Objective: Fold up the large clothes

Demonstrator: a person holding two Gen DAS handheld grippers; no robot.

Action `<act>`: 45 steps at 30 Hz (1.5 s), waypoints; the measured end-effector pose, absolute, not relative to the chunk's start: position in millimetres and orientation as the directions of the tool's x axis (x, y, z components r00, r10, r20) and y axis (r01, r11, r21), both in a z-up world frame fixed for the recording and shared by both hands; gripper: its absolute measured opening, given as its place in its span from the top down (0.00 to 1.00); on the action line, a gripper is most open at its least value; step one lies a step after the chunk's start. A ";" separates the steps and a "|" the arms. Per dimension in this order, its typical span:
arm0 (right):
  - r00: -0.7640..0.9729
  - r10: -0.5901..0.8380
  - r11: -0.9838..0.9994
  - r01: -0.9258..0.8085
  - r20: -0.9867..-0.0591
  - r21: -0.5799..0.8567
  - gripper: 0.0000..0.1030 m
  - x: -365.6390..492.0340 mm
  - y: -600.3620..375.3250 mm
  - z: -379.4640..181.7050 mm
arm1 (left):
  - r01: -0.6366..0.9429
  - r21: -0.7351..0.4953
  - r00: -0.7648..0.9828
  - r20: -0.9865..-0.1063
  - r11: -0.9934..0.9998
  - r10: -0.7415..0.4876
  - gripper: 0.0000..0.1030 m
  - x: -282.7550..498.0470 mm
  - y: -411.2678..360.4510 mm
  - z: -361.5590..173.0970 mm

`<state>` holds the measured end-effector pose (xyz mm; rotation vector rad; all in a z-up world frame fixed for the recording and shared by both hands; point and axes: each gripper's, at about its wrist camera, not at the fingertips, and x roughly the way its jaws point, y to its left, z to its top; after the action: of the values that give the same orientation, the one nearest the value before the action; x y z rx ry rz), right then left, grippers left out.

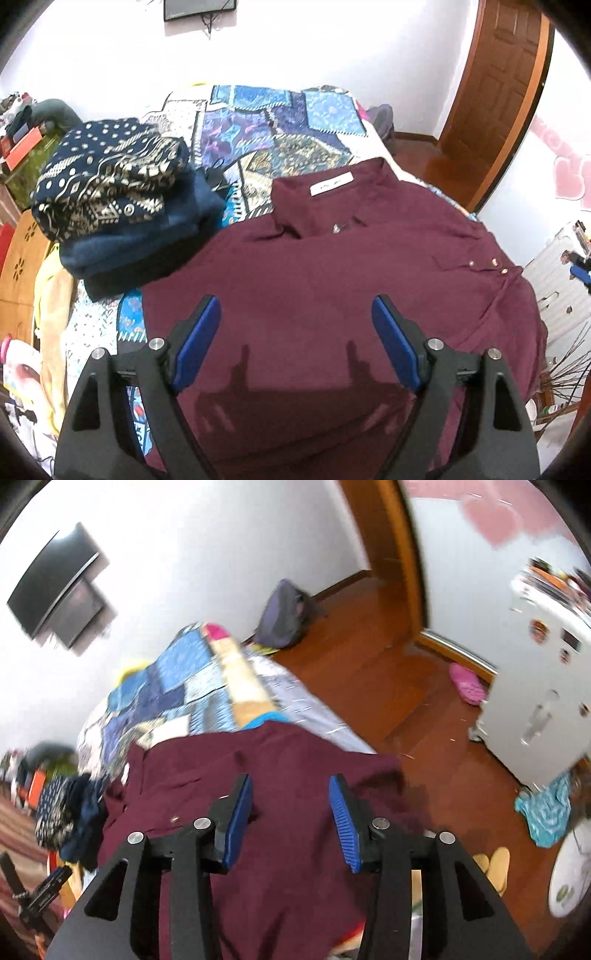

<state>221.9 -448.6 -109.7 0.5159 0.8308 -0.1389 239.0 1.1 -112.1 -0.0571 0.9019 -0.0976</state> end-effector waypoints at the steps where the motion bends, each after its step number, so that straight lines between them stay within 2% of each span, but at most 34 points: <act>1: 0.669 0.072 0.852 0.344 -0.740 0.394 0.60 216.2 -457.9 -114.7 | 0.063 -0.093 0.618 -0.778 0.994 -0.112 0.19 239.5 -0.4 -111.2; 9: 0.590 0.109 0.769 0.460 -0.800 0.444 0.59 198.9 -481.5 -162.9 | 0.090 -0.081 0.578 -0.807 0.993 -0.118 0.19 245.7 -16.7 -126.9; 16: 0.513 0.296 0.637 0.523 -0.806 0.567 0.59 200.4 -490.2 -220.6 | 0.098 -0.072 0.561 -0.819 0.993 -0.115 0.19 245.4 -22.9 -136.0; 17: 0.521 0.302 0.617 0.532 -0.798 0.580 0.56 201.6 -490.9 -226.0 | 0.095 -0.070 0.562 -0.820 0.993 -0.112 0.19 244.5 -22.9 -136.1; 20: 0.548 0.312 0.597 0.522 -0.776 0.609 0.43 204.5 -493.3 -225.1 | 0.084 -0.075 0.553 -0.826 0.994 -0.109 0.19 244.1 -19.8 -139.6; 21: 0.551 0.312 0.594 0.523 -0.774 0.611 0.42 205.7 -494.0 -225.0 | 0.080 -0.075 0.551 -0.828 0.994 -0.107 0.19 244.4 -19.4 -140.8; 39: 0.557 0.225 0.648 0.528 -0.800 0.549 0.45 210.3 -489.9 -230.2 | 0.035 -0.139 0.508 -0.850 0.990 -0.137 0.19 253.4 -2.4 -161.5; 40: 0.554 0.201 0.656 0.536 -0.808 0.531 0.46 216.2 -488.0 -230.7 | 0.037 -0.137 0.509 -0.850 0.990 -0.137 0.19 252.7 -2.7 -161.5; 42: 0.551 0.181 0.658 0.548 -0.814 0.517 0.62 224.0 -486.8 -231.8 | 0.040 -0.130 0.513 -0.848 0.991 -0.133 0.19 250.9 -2.8 -161.1; 43: 0.546 0.177 0.652 0.559 -0.819 0.513 0.67 230.2 -487.0 -234.3 | 0.039 -0.129 0.515 -0.847 0.991 -0.131 0.19 249.7 -1.8 -160.5; 45: 0.543 0.185 0.639 0.567 -0.819 0.520 0.87 235.4 -489.1 -236.2 | 0.032 -0.131 0.519 -0.845 0.991 -0.129 0.19 247.8 1.4 -159.3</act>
<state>235.4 -489.1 -236.2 0.8798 0.9986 -0.2657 247.8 1.4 -159.3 -0.1037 1.0212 -0.0963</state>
